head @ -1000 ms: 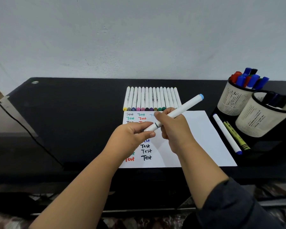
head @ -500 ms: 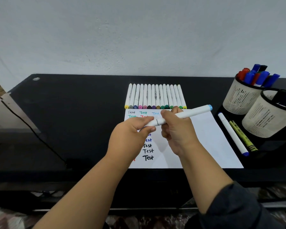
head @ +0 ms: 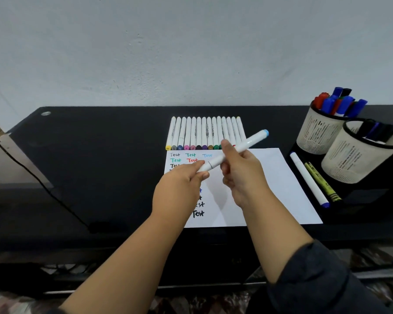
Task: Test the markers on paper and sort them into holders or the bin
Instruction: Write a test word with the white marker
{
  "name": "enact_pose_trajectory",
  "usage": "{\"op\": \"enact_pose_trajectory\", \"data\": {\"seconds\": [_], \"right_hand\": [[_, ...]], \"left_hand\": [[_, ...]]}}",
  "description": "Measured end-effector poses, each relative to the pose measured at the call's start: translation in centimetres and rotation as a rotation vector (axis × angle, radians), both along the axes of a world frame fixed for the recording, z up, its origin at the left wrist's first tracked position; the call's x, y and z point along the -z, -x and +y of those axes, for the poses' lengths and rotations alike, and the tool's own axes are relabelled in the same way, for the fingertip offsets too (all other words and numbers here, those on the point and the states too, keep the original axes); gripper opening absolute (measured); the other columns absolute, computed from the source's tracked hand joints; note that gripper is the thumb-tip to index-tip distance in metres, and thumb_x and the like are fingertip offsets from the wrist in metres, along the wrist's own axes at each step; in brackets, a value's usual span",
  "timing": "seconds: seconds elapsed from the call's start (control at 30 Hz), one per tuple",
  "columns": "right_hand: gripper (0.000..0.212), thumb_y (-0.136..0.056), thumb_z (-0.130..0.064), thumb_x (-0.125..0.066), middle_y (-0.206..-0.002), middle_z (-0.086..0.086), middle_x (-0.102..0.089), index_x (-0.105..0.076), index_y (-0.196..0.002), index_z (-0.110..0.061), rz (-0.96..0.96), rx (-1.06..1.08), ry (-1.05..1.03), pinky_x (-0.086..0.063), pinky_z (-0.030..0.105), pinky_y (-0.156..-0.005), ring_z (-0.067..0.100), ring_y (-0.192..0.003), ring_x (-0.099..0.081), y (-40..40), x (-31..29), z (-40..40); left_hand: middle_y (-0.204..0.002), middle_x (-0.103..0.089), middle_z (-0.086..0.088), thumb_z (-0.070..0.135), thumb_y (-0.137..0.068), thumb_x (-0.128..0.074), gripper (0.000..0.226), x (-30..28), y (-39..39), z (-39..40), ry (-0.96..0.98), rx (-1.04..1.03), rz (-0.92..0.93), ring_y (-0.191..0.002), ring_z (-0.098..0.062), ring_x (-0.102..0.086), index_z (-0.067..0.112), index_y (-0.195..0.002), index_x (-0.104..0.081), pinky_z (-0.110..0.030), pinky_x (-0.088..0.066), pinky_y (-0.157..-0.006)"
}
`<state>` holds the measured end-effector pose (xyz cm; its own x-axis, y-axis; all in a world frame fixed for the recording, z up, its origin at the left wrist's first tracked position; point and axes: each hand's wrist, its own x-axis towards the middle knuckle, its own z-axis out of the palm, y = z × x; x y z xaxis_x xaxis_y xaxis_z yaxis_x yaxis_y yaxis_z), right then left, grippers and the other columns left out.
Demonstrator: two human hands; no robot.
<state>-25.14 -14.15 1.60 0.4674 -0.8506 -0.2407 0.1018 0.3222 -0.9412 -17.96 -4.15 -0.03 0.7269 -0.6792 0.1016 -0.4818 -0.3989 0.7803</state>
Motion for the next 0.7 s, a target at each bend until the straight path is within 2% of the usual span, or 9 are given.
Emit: {"op": "enact_pose_trajectory", "data": {"seconds": [0.07, 0.13, 0.23, 0.3, 0.4, 0.5, 0.6, 0.67, 0.7], "right_hand": [[0.019, -0.090, -0.025, -0.063, -0.058, 0.003, -0.053, -0.049, -0.091, -0.011, -0.064, 0.065, -0.010, -0.032, 0.019, -0.042, 0.008, -0.042, -0.038, 0.7, -0.4, -0.3], [0.017, -0.088, -0.011, -0.059, -0.072, 0.007, -0.059, -0.045, -0.095, -0.016, -0.018, 0.072, 0.099, -0.036, 0.020, -0.048, 0.011, -0.051, -0.041, 1.6, -0.6, -0.4], [0.034, -0.088, -0.001, -0.050, -0.091, 0.002, -0.053, -0.050, -0.100, -0.033, 0.278, -0.073, 0.613, -0.038, 0.010, -0.058, 0.007, -0.068, -0.046, 2.7, -0.4, 0.1], [0.040, -0.089, 0.000, -0.052, -0.098, -0.004, -0.042, -0.059, -0.114, -0.031, 0.457, -0.146, 0.980, -0.034, 0.007, -0.064, 0.003, -0.078, -0.043, 3.2, -0.3, 0.6], [0.030, -0.090, -0.008, -0.058, -0.101, -0.003, -0.037, -0.065, -0.117, -0.019, 0.606, -0.106, 1.292, -0.034, 0.020, -0.071, 0.009, -0.091, -0.036, 4.0, -0.4, 0.8], [0.021, -0.086, -0.001, -0.062, -0.105, 0.011, -0.050, -0.068, -0.105, -0.008, 0.625, -0.089, 1.441, -0.042, 0.032, -0.060, 0.026, -0.087, -0.051, 4.7, -1.0, 0.7], [0.022, -0.079, 0.012, -0.062, -0.100, 0.016, -0.056, -0.063, -0.095, -0.002, 0.652, -0.064, 1.485, -0.039, 0.032, -0.049, 0.034, -0.074, -0.055, 5.5, -1.4, -0.1], [0.024, -0.081, 0.012, -0.057, -0.105, 0.015, -0.054, -0.061, -0.100, -0.002, 0.670, -0.002, 1.457, -0.037, 0.032, -0.054, 0.033, -0.076, -0.053, 6.2, -1.9, -1.0], [0.024, -0.084, 0.010, -0.054, -0.109, 0.015, -0.053, -0.060, -0.104, -0.002, 0.678, 0.040, 1.436, -0.036, 0.033, -0.057, 0.032, -0.079, -0.053, 6.8, -2.3, -1.6]], "left_hand": [[-0.087, -0.051, 0.015, 0.034, -0.095, -0.051, 0.035, -0.1, 0.1, 0.5, -0.016, -0.029, 0.039, -0.066, -0.003, -0.047, 0.034, -0.130, -0.054, -0.017, -0.041, -0.057], [-0.080, -0.050, 0.014, 0.035, -0.095, -0.052, 0.035, -0.3, 0.0, 1.0, -0.031, -0.040, 0.077, -0.061, -0.006, -0.046, 0.033, -0.129, -0.055, -0.021, -0.041, -0.053], [-0.072, -0.051, 0.011, 0.034, -0.093, -0.054, 0.032, -1.1, 0.4, 1.6, -0.021, -0.022, 0.133, -0.054, -0.007, -0.042, 0.031, -0.125, -0.059, -0.020, -0.034, -0.049], [-0.068, -0.052, 0.009, 0.033, -0.092, -0.057, 0.029, -1.7, 1.1, 2.0, 0.004, 0.004, 0.175, -0.052, -0.007, -0.041, 0.031, -0.120, -0.062, -0.021, -0.035, -0.049], [-0.064, -0.048, 0.009, 0.032, -0.090, -0.060, 0.028, -2.5, 1.9, 2.4, 0.050, 0.019, 0.235, -0.051, -0.008, -0.040, 0.033, -0.118, -0.064, -0.022, -0.038, -0.048], [-0.070, -0.052, 0.010, 0.033, -0.088, -0.063, 0.032, -3.6, 2.5, 2.4, 0.095, 0.046, 0.251, -0.052, -0.007, -0.041, 0.032, -0.120, -0.062, -0.018, -0.037, -0.048], [-0.091, -0.061, 0.018, 0.032, -0.088, -0.064, 0.038, -4.6, 3.2, 2.0, 0.172, 0.127, 0.259, -0.068, -0.001, -0.051, 0.031, -0.126, -0.059, -0.009, -0.038, -0.055], [-0.112, -0.061, 0.021, 0.036, -0.088, -0.062, 0.045, -4.8, 3.3, 1.4, 0.189, 0.178, 0.253, -0.097, 0.003, -0.056, 0.032, -0.132, -0.052, -0.010, -0.043, -0.076], [-0.123, -0.057, 0.021, 0.038, -0.089, -0.060, 0.049, -4.8, 3.4, 0.8, 0.176, 0.201, 0.236, -0.112, 0.000, -0.052, 0.032, -0.136, -0.047, -0.017, -0.043, -0.090]]}}
